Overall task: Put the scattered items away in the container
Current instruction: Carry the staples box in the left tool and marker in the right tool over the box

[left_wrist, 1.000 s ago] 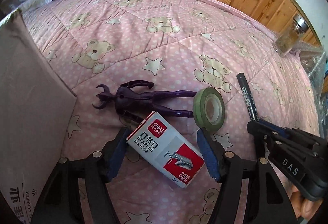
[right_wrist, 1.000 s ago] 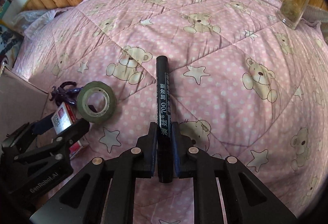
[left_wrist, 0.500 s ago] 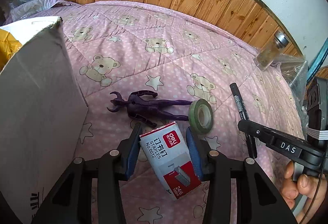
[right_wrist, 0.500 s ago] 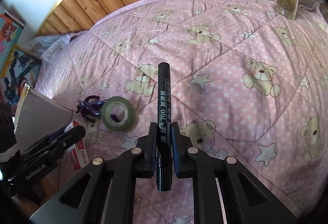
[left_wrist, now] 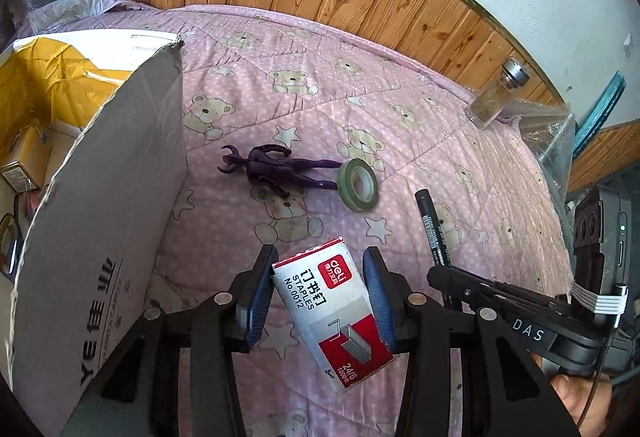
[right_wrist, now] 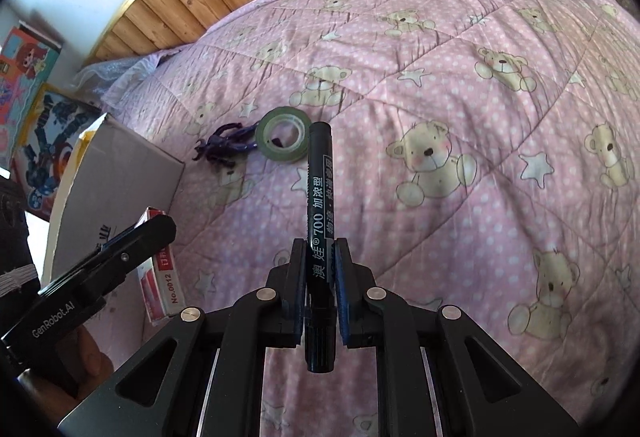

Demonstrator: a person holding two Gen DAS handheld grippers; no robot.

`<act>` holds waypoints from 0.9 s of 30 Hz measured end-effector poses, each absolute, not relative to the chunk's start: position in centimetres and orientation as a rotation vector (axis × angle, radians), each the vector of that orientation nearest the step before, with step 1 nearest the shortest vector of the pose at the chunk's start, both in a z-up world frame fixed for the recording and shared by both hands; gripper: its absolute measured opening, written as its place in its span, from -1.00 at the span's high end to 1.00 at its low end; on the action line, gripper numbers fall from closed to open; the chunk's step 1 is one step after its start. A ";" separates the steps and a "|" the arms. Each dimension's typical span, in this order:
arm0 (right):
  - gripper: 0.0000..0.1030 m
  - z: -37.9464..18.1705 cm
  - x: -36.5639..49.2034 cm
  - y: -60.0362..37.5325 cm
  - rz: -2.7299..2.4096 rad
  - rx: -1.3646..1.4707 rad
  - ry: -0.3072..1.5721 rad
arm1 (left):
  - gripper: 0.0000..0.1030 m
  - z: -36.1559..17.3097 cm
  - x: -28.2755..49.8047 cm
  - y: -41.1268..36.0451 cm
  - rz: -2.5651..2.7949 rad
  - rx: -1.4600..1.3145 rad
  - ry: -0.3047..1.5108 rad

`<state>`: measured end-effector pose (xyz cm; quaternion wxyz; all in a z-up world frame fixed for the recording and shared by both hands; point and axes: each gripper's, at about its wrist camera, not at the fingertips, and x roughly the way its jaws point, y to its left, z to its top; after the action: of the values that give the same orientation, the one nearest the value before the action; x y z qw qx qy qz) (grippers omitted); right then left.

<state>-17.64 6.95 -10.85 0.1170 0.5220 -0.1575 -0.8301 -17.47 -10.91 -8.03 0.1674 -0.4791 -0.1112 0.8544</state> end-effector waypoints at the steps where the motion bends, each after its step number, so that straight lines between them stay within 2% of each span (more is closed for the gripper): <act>1: 0.74 -10.6 -17.1 6.8 -2.429 1.525 -0.461 | 0.12 -7.8 -17.0 -10.9 2.428 -1.359 -0.318; 27: 0.74 -1.3 -1.7 -2.4 -2.467 1.346 -0.274 | 0.12 2.2 -1.8 -15.8 2.491 -1.098 -0.305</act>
<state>-1.67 -2.38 -1.34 0.1585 0.4708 -0.0959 -0.8626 -1.81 -15.82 2.24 0.2001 -0.3927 -0.1091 0.8910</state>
